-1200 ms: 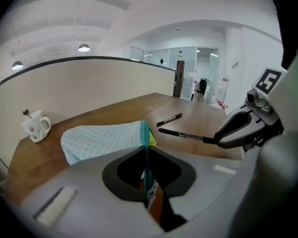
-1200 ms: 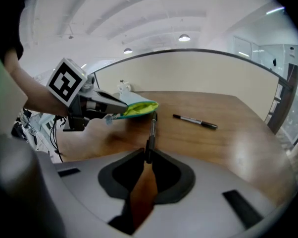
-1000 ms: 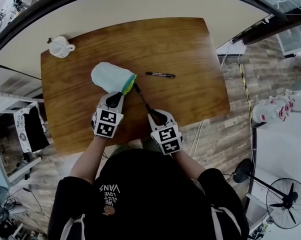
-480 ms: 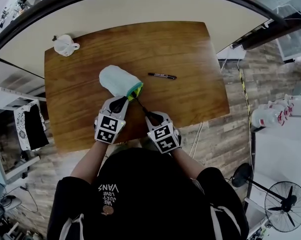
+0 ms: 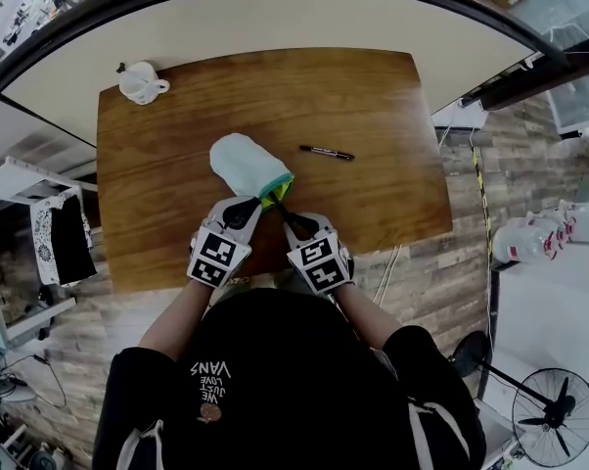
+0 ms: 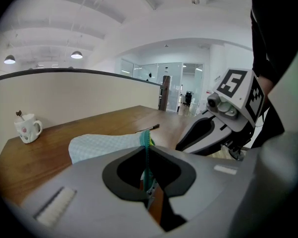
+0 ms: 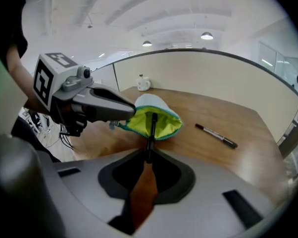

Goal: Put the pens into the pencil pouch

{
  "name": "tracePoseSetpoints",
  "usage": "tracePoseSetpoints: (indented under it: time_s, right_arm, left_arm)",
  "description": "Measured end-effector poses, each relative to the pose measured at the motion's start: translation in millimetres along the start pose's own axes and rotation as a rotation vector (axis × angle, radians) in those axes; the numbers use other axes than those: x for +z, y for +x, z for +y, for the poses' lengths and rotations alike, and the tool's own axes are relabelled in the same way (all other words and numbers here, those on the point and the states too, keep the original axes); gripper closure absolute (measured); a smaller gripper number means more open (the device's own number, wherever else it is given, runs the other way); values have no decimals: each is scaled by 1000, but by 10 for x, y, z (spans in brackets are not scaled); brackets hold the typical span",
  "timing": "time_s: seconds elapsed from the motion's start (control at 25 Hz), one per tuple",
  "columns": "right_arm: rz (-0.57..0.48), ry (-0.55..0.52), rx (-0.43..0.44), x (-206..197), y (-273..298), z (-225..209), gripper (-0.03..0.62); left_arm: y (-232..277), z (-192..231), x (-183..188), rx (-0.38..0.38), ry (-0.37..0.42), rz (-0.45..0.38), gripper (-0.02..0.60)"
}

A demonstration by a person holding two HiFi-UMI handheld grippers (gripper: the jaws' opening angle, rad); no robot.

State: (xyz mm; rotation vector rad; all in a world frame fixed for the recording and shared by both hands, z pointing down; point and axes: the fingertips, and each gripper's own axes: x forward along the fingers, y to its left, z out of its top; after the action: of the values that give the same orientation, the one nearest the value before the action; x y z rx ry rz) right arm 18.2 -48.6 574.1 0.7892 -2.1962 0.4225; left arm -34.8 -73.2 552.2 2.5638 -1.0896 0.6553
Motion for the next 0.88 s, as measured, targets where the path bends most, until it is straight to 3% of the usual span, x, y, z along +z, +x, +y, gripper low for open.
tracePoseSetpoints:
  time_s: [0.28,0.88]
  right_arm:
    - [-24,-20,-10,214,96,-96,533]
    - [-68,69,21,482,336,-213,531]
  left_arm:
    - [-65,-172,-2,-48,-15,-33,551]
    - [-62,-111,9,-43,-87,-69,551]
